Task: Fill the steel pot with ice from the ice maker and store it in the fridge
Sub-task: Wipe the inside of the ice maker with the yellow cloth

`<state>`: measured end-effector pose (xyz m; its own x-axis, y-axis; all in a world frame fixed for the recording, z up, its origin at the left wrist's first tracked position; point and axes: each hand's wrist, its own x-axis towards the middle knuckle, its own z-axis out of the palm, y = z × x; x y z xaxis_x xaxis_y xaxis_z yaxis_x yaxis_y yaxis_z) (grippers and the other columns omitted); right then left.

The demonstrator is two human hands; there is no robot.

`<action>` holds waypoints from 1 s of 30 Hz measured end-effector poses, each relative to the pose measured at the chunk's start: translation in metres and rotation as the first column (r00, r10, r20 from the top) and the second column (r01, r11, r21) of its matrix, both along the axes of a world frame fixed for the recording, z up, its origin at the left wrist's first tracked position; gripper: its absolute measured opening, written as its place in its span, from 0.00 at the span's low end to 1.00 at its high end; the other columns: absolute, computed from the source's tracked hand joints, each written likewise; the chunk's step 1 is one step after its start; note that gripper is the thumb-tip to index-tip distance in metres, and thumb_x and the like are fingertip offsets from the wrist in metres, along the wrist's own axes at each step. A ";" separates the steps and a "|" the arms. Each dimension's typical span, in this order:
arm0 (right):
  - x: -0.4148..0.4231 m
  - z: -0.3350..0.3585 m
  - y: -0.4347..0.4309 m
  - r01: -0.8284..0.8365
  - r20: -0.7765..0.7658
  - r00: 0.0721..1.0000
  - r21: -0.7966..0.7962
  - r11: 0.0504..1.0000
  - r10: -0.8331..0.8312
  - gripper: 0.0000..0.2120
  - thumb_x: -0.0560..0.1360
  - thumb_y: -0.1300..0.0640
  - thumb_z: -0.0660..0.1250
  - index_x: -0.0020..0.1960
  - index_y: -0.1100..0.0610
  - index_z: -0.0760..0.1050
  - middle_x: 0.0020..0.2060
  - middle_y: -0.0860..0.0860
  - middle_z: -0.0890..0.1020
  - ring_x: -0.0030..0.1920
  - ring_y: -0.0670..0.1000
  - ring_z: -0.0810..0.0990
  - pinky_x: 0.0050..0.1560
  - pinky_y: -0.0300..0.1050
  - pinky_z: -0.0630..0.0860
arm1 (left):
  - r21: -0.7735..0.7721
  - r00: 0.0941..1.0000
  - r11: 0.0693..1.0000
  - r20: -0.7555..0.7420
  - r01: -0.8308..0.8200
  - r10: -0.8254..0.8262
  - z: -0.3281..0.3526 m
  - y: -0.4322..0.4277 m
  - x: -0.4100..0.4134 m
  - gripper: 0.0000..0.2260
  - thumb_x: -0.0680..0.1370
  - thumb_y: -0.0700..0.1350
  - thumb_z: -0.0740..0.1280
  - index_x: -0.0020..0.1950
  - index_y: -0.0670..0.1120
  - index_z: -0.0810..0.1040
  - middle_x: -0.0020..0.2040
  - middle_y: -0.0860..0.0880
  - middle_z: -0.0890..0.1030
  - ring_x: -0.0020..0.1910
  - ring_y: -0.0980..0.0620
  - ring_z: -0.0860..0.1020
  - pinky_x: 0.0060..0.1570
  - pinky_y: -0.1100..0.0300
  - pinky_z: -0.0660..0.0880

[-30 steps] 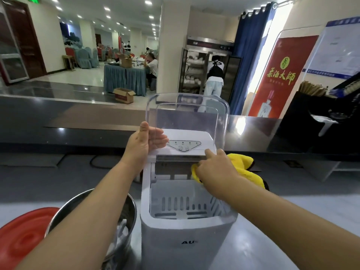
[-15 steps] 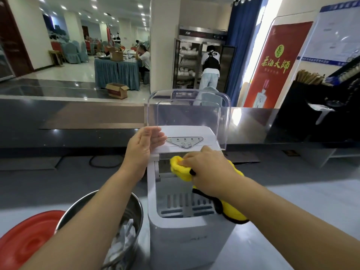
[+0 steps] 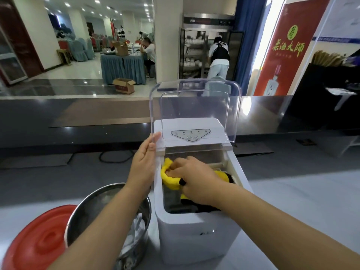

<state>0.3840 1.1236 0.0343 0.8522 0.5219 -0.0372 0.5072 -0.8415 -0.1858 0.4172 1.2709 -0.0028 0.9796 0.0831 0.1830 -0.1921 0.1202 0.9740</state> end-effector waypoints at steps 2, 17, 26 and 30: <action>-0.004 -0.004 -0.002 -0.022 -0.047 0.999 0.015 1.000 0.023 0.26 0.74 0.64 0.62 0.70 0.49 0.70 0.67 0.48 0.70 0.62 0.54 0.67 0.62 0.51 0.70 | -0.016 1.000 1.000 0.011 0.008 -0.008 -0.002 -0.004 -0.001 0.12 0.82 0.49 0.56 0.61 0.58 0.75 0.66 0.51 0.75 0.65 0.52 0.73 0.68 0.47 0.67; -0.011 -0.010 -0.022 -0.040 -0.369 0.920 0.243 0.969 0.131 0.17 0.72 0.69 0.61 0.55 0.56 0.80 0.37 0.42 0.76 0.43 0.52 0.75 0.48 0.47 0.76 | 0.123 0.998 0.991 0.005 0.054 -0.055 0.000 -0.005 -0.001 0.35 0.72 0.23 0.62 0.72 0.52 0.65 0.63 0.52 0.76 0.56 0.59 0.78 0.53 0.63 0.78; -0.010 0.002 -0.025 -0.065 -0.453 0.889 0.008 0.998 0.061 0.25 0.73 0.70 0.54 0.62 0.52 0.78 0.54 0.55 0.79 0.48 0.56 0.75 0.49 0.49 0.75 | 0.248 0.998 0.968 0.036 0.037 -0.047 0.005 0.001 -0.007 0.31 0.73 0.28 0.66 0.71 0.52 0.66 0.63 0.53 0.76 0.59 0.57 0.77 0.55 0.64 0.77; -0.008 0.010 -0.032 0.009 -0.314 0.949 -0.016 1.000 -0.014 0.22 0.73 0.69 0.57 0.60 0.51 0.78 0.47 0.50 0.78 0.48 0.56 0.76 0.45 0.48 0.76 | 0.137 0.997 0.988 -0.008 -0.074 0.076 0.007 0.013 -0.017 0.22 0.76 0.32 0.66 0.68 0.46 0.67 0.62 0.51 0.74 0.61 0.53 0.75 0.56 0.63 0.73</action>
